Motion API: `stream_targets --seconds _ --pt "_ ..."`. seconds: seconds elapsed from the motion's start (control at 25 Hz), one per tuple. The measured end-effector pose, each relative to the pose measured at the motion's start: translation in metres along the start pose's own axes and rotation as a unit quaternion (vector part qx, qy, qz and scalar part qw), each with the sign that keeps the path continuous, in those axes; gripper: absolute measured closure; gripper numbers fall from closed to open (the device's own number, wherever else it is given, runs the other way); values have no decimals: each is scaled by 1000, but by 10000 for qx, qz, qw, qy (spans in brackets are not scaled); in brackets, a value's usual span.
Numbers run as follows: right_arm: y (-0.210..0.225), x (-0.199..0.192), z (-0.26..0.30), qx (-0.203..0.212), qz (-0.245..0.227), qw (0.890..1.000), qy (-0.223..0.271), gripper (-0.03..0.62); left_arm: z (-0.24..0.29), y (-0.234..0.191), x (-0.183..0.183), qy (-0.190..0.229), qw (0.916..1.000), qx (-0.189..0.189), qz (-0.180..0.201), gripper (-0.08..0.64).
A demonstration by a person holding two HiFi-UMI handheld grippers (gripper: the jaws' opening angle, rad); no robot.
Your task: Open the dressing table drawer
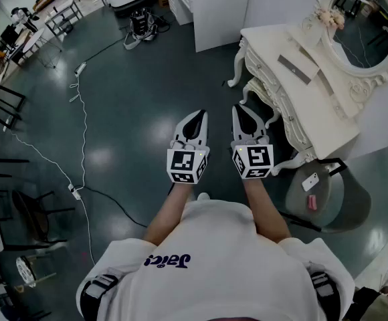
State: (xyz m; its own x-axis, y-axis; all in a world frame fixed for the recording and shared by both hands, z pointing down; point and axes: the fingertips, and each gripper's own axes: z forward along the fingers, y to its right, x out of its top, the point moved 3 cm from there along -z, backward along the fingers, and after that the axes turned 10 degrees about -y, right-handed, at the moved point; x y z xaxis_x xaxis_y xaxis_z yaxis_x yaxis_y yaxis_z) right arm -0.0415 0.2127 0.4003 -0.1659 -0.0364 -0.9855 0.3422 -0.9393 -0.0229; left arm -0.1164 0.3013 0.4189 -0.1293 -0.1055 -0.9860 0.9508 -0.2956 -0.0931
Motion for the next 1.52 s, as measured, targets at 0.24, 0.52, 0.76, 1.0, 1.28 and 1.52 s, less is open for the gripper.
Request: stream_targets --seconds 0.24,0.52,0.76,1.0,1.28,1.52 --pt "4 -9 15 -280 116 9995 -115 583 19 -12 -9 -77 9996 -249 -90 545" --pt "46 -15 20 -661 330 9971 -192 582 78 8 -12 -260 9950 -950 -159 545" --pt "121 -36 32 -1166 619 9906 -348 582 150 45 -19 -424 9874 -1519 -127 545" --pt "217 -40 59 -1444 778 9855 -438 582 249 85 -14 -539 9801 -1909 -38 545" --pt "344 -48 89 -1606 1029 9793 -673 581 372 148 -1 -641 9719 -2263 78 545" --pt "418 -65 104 -1750 1420 9707 -831 581 439 177 -5 -699 9686 -2377 228 545"
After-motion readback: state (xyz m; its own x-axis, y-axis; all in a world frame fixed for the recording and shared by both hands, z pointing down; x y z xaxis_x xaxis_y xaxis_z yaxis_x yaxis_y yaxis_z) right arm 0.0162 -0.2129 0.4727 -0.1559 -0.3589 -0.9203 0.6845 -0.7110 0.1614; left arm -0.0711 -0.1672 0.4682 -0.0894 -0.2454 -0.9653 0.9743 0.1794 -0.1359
